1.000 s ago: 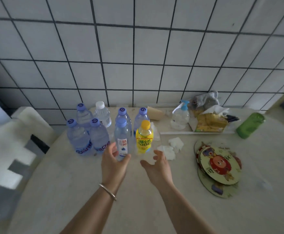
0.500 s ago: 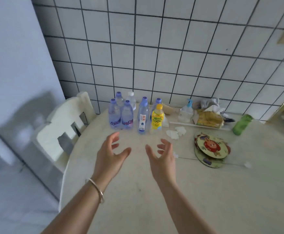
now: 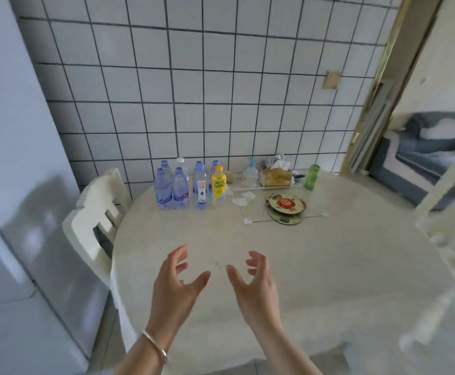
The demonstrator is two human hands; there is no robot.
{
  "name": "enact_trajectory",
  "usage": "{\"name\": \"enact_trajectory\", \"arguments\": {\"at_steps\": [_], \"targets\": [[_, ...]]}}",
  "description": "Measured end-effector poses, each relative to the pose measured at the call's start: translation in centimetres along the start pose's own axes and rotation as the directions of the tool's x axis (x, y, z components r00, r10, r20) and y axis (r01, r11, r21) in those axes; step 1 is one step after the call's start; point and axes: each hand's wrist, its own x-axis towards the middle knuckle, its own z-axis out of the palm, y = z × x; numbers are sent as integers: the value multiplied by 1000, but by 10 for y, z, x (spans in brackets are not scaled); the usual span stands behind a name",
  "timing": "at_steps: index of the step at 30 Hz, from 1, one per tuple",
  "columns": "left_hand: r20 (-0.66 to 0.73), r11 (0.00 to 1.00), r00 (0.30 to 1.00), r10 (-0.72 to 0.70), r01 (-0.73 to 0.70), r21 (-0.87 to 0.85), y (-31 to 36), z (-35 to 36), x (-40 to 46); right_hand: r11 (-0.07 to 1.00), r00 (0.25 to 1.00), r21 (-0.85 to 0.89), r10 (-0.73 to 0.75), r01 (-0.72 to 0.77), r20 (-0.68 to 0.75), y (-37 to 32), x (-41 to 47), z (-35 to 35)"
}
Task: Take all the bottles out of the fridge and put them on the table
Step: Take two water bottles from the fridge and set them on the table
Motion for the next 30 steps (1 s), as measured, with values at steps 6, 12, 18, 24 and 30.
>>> {"name": "enact_trajectory", "arguments": {"at_steps": [6, 12, 18, 24, 30], "targets": [[34, 1000, 999, -3, 3, 6, 15, -32, -80, 995, 999, -91, -37, 35, -19, -6, -86, -33], [-43, 999, 998, 43, -43, 5, 26, -69, -134, 985, 989, -87, -145, 146, 13, -30, -142, -38], [-174, 1000, 985, 13, -16, -15, 27, -105, -196, 972, 968, -66, -214, 224, 133, -35, -195, -29], [-307, 1000, 952, -8, 9, 2, 23, -141, -263, 941, 924, 55, -337, 333, 182, -44, -259, -15], [-453, 1000, 891, -8, -3, -23, 18, -216, -302, 900, 863, 145, -435, 411, 257, -70, -312, 18]]}}
